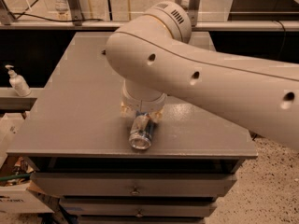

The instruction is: Pick redbull can

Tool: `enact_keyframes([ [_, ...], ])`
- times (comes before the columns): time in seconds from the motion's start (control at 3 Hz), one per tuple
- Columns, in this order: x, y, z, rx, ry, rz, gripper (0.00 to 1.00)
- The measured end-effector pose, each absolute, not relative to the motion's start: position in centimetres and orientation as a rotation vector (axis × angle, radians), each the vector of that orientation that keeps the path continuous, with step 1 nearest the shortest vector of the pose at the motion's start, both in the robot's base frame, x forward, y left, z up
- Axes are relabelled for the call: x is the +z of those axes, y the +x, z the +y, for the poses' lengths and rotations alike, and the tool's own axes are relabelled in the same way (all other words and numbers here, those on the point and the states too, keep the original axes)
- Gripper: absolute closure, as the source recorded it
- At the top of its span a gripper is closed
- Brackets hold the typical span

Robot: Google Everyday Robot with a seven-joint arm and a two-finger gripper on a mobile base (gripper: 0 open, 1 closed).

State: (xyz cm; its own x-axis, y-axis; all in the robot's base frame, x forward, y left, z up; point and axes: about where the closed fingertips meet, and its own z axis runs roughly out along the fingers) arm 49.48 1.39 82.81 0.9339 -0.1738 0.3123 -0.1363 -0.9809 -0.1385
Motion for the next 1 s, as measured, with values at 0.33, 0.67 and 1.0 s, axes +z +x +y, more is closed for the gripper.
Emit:
enact_keyframes([
  [0.33, 83.0, 49.6, 0.9, -0.513, -2.984, 0.251, 0.65],
  [0.67, 83.8, 49.8, 0.4, -0.511, -2.976, 0.284, 0.87],
  [1.0, 85.7, 50.1, 0.1, -0.429, -2.922, 0.386, 1.0],
])
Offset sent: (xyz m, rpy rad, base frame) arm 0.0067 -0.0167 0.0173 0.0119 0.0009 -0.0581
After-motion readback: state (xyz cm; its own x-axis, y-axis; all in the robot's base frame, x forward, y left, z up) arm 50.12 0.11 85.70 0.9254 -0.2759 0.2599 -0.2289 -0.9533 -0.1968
